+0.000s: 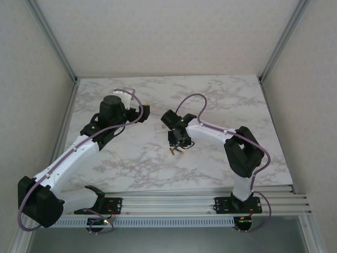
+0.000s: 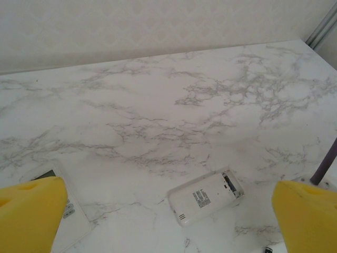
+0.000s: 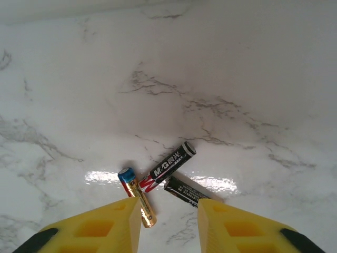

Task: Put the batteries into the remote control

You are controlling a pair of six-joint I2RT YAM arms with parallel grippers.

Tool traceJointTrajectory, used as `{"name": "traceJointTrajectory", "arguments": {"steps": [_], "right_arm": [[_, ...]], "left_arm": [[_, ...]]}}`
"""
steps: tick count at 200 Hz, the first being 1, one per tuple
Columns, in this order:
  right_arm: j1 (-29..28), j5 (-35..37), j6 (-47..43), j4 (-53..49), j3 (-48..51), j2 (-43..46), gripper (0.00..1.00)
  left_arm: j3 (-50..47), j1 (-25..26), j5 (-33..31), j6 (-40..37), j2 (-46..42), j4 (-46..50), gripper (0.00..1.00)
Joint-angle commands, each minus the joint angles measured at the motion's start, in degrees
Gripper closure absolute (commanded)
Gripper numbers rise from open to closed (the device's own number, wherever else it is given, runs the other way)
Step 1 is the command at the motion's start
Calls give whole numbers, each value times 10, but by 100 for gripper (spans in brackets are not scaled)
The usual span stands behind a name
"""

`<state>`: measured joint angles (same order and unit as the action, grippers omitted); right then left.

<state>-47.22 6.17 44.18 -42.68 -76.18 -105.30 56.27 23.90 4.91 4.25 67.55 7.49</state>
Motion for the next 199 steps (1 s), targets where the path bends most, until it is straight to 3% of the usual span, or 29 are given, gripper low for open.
{"name": "traceJointTrajectory", "arguments": {"steps": [1, 24, 41, 59, 81, 114, 152, 199], "right_arm": [[12, -4, 130, -4, -9, 14, 66], [12, -3, 175, -10, -22, -15, 67], [12, 6, 155, 1, -29, -29, 68], [7, 16, 33, 8, -50, -37, 69], [-14, 82, -228, 0, -63, -21, 65], [-14, 45, -536, -102, -125, -37, 63], [-16, 64, -691, -177, -199, -103, 61], [-16, 8, -778, -183, -200, -117, 56]], "left_arm": [[-2, -2, 5, -5, -1, -11, 0], [-2, -2, 4, -3, 1, -10, 0], [-2, -2, 5, -3, 1, -10, 0], [-2, -1, 7, -2, 0, -11, 1], [-1, -1, 12, 0, 3, -12, 1], [1, -2, 21, 3, 6, -13, 1], [0, -2, 29, 7, 4, -15, 1], [-1, -2, 27, 5, 4, -15, 1]]}}
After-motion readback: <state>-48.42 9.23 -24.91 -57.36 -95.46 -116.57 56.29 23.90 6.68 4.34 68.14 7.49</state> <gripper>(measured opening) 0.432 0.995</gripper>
